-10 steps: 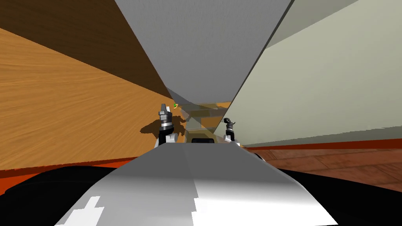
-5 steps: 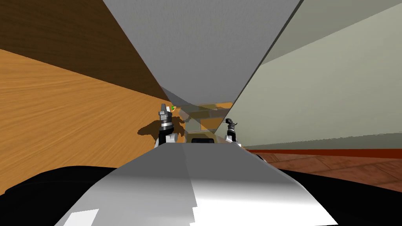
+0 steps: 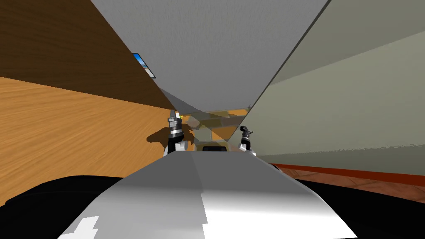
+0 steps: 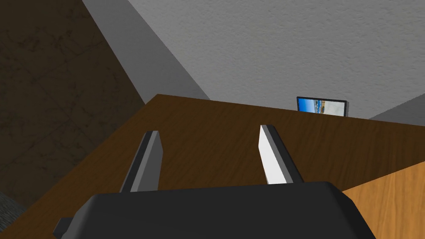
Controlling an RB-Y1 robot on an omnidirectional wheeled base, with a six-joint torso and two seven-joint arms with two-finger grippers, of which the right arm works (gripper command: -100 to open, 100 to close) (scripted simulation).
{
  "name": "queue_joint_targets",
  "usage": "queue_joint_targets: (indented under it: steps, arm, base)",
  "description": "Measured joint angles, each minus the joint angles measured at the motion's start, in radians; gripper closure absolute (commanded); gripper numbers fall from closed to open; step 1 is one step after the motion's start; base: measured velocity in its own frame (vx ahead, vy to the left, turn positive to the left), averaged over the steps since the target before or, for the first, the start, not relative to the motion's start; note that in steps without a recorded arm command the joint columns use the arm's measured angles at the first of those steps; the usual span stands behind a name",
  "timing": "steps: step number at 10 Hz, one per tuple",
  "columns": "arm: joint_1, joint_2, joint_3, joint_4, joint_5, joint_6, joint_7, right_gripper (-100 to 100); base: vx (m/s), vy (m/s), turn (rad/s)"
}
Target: Push the door open
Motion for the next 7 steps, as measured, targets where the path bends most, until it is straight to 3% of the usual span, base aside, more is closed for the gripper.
queue_joint_targets:
  steps: [5,6,7]
  arm:
    - [-0.006,-0.006,-0.045,0.024,-0.032,-0.01,0.019,100]
    - [0.019,0.0,-0.058,-0.022,-0.041,0.011,0.03,100]
    - [0.016,-0.005,-0.064,-0.019,-0.045,0.015,0.035,100]
  base:
    - [0.193,-0.016,-0.042]
    - [0.14,-0.008,-0.022]
    - [0.048,-0.018,0.002]
